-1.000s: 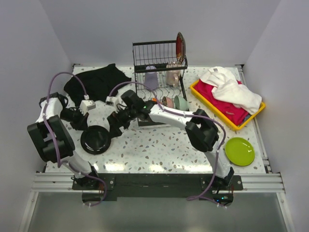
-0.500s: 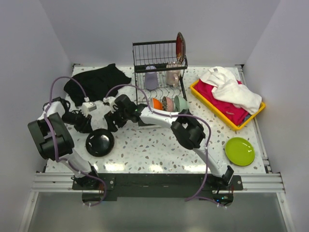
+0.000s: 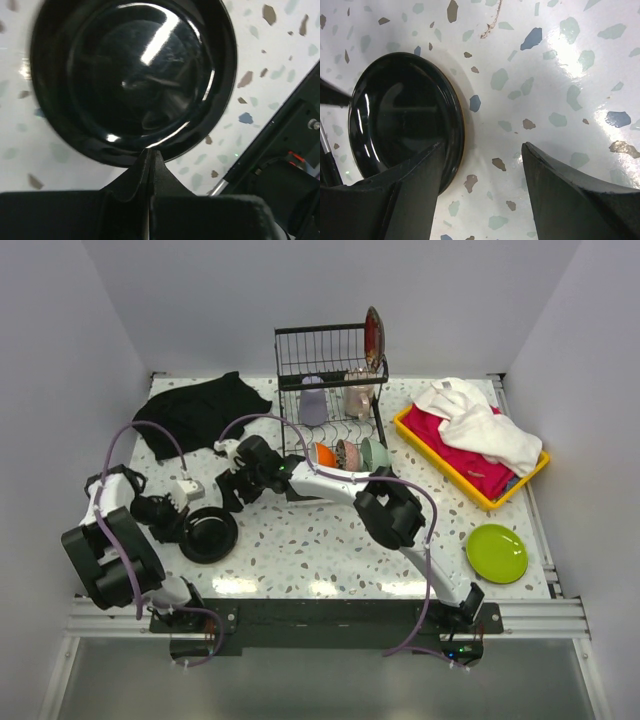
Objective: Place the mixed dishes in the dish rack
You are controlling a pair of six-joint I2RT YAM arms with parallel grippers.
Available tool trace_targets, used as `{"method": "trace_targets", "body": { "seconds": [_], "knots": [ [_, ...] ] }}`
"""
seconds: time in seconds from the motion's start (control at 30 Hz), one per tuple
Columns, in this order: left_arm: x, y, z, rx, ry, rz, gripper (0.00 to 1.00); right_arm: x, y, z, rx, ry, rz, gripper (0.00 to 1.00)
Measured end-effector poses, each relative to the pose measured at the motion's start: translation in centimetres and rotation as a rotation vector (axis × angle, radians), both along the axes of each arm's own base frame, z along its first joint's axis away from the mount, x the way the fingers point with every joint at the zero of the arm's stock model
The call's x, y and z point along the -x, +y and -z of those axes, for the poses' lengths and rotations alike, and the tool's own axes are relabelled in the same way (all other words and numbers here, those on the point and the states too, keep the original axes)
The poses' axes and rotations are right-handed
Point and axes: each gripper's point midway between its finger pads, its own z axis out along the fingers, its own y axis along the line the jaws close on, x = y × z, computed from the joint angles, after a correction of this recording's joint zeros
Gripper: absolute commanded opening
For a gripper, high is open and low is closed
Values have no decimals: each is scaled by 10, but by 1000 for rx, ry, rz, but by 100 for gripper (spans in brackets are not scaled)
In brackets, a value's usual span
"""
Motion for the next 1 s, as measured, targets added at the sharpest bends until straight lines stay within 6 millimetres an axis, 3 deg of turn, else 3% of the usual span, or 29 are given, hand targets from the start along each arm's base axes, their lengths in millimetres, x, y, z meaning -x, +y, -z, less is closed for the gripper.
{"method": "trace_targets", "body": {
  "seconds": [0.13, 0.37, 0.57, 0.67, 0.8, 1.0],
  "knots": [
    [18, -6, 11, 13, 57, 20, 0, 3, 2, -2, -13, 19, -2, 67],
    [14, -4, 31, 32, 81, 15, 0, 6, 4, -4, -26, 41, -9, 69],
    [18, -15, 34, 86, 132, -36, 0, 8, 5, -4, -35, 52, -7, 67],
    [22, -24, 34, 127, 176, -65, 0, 8, 5, -3, -31, 53, -7, 62],
    [23, -39, 34, 178, 223, -85, 0, 7, 3, -2, -24, 38, -16, 47],
    [18, -56, 35, 231, 250, -101, 0, 9, 1, 1, -8, 30, -33, 44]
  ]
}}
